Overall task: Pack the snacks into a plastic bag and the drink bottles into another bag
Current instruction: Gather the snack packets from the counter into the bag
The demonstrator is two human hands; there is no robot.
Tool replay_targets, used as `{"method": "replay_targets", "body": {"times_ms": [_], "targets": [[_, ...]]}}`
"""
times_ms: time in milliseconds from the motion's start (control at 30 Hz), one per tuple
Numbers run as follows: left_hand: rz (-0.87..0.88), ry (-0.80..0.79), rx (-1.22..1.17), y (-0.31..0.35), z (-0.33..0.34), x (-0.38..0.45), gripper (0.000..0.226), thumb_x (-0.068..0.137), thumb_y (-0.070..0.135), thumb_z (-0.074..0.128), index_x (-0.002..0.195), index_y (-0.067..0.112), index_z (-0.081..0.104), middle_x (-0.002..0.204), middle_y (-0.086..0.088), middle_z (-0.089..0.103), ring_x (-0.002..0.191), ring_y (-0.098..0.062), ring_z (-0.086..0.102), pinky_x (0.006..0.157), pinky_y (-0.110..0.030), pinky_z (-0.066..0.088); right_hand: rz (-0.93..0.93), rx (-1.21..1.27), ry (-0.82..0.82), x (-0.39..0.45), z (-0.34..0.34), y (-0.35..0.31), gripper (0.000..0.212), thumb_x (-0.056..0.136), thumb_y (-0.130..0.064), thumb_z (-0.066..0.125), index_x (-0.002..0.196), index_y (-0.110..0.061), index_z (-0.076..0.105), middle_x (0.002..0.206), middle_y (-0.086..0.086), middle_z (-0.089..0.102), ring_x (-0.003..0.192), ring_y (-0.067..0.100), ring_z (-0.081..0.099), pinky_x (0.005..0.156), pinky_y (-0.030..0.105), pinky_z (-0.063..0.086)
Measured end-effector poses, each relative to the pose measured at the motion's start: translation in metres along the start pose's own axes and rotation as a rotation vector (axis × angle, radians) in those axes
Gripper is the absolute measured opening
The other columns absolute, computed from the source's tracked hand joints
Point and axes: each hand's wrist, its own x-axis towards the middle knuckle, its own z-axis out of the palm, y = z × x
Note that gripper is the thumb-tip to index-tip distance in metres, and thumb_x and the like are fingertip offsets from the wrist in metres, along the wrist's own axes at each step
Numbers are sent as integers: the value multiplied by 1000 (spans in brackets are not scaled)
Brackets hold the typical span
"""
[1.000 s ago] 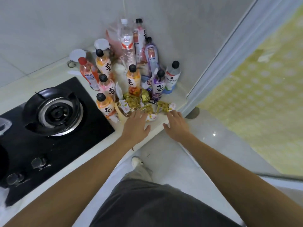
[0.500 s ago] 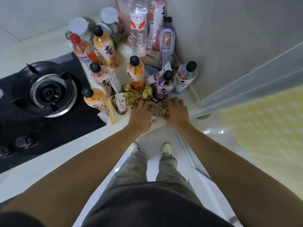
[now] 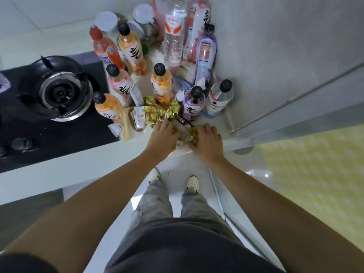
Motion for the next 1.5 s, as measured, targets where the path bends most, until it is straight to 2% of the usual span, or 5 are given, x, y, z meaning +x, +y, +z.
{"method": "replay_targets", "body": {"times_ms": [367, 600, 1033, 1300, 1500], "targets": [[-87, 80, -83, 11, -11, -5, 45, 76, 31, 77, 115, 16, 62, 112, -15, 56, 106, -36, 50, 88, -45, 44, -89, 1, 82, -7, -18, 18, 49, 79, -52, 72, 106, -15, 55, 102, 7, 57, 91, 31, 54, 68, 38, 46], [-210, 144, -158, -9, -19, -82, 48, 72, 28, 78, 113, 12, 61, 110, -16, 57, 100, -37, 51, 76, -45, 47, -336, 50, 72, -16, -32, -22, 59, 82, -64, 49, 111, -13, 57, 108, 7, 58, 100, 32, 58, 77, 44, 50], [-767, 339, -355, -120, 28, -307, 30, 86, 45, 72, 106, 25, 63, 107, -2, 55, 97, -24, 45, 75, -38, 48, -704, 98, -27, -50, -13, -257, 49, 83, -62, 67, 109, -21, 56, 106, -3, 56, 103, 23, 55, 77, 39, 49], [-907, 311, -440, -207, 92, -479, 36, 84, 56, 57, 104, 26, 61, 106, 0, 57, 95, -24, 46, 74, -39, 49, -775, 115, -92, -89, 41, -444, 53, 81, -61, 69, 112, -19, 58, 107, -3, 56, 102, 22, 54, 78, 41, 52], [-994, 328, -484, -284, 117, -568, 35, 84, 47, 70, 110, 26, 60, 109, 0, 57, 99, -24, 44, 80, -39, 47, -820, 98, -139, -106, 67, -565, 54, 83, -65, 66, 113, -21, 57, 109, -3, 56, 106, 21, 55, 82, 38, 51]]}}
